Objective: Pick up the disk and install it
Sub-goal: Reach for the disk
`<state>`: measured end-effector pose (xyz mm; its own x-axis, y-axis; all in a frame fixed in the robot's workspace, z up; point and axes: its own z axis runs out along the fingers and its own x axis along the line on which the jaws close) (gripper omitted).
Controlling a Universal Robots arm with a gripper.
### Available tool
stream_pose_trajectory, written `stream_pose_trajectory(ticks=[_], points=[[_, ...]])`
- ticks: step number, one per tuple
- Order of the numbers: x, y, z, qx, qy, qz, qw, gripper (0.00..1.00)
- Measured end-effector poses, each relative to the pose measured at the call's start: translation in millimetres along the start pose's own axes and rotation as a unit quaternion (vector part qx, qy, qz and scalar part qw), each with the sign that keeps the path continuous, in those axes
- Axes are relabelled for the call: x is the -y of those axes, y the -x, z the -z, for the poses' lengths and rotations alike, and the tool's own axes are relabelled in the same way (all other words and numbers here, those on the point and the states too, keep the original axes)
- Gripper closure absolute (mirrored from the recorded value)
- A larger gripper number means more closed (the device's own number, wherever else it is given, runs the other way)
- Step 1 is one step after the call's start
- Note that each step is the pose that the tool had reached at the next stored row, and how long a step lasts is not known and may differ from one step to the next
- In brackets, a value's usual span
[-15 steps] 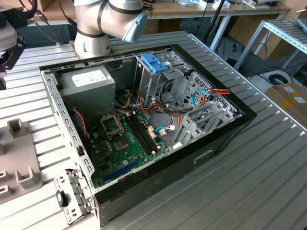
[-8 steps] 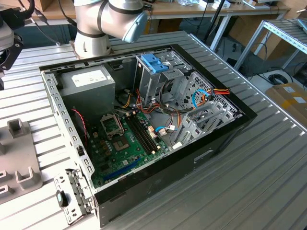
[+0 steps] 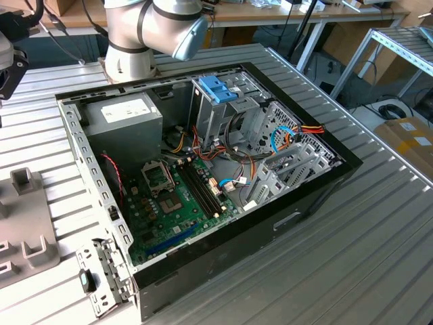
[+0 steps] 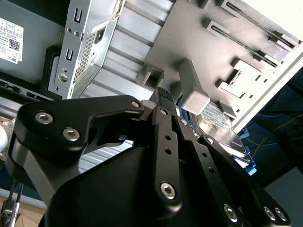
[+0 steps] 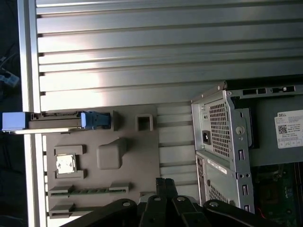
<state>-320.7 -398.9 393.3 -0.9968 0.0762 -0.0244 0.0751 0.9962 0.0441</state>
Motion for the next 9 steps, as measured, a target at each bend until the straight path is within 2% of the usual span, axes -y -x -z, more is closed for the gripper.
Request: stream_pose_trajectory(ticks=[9], points=[[0.4,-4.9,0.1,0.0,-0.0001,0.0,1.0,0.9]])
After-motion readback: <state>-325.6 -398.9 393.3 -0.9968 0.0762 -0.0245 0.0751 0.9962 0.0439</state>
